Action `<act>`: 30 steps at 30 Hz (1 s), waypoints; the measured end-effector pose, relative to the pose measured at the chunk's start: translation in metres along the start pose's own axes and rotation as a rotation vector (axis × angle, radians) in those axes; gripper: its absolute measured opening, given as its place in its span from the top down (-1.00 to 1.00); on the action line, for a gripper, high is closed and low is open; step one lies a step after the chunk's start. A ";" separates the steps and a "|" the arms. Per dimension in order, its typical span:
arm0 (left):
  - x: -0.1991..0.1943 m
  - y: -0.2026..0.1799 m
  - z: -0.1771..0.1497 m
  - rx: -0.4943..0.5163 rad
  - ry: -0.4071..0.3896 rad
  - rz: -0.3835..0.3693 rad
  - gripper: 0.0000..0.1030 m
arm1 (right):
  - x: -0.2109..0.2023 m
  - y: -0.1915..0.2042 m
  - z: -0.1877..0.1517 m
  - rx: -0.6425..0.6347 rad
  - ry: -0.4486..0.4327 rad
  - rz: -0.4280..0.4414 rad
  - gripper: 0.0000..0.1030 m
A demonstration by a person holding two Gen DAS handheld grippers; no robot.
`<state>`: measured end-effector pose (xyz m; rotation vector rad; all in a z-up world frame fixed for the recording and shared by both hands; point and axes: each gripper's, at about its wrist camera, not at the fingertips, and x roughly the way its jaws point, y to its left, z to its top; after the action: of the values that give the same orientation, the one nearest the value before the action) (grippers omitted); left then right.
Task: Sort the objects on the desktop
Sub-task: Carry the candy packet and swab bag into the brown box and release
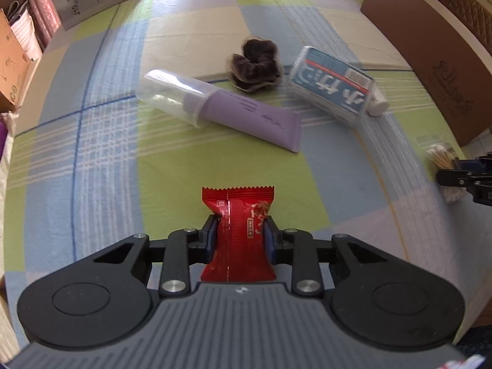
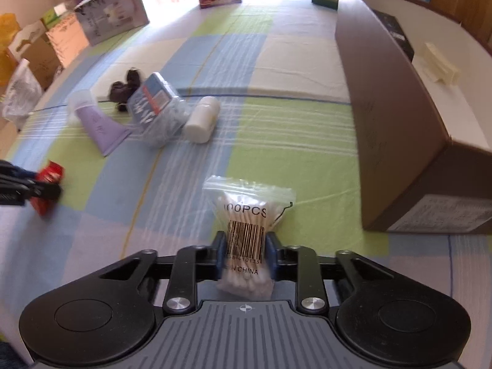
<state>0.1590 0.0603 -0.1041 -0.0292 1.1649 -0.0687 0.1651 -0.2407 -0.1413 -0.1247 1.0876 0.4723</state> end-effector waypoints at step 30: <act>-0.093 -0.196 0.039 0.095 -0.185 -0.246 0.52 | -0.166 -0.112 -0.001 0.059 -0.277 0.144 0.57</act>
<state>0.1511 -0.1289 0.0080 -0.0927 0.9673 -0.3325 0.1499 -0.3926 -0.0113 0.0705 0.8405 0.5679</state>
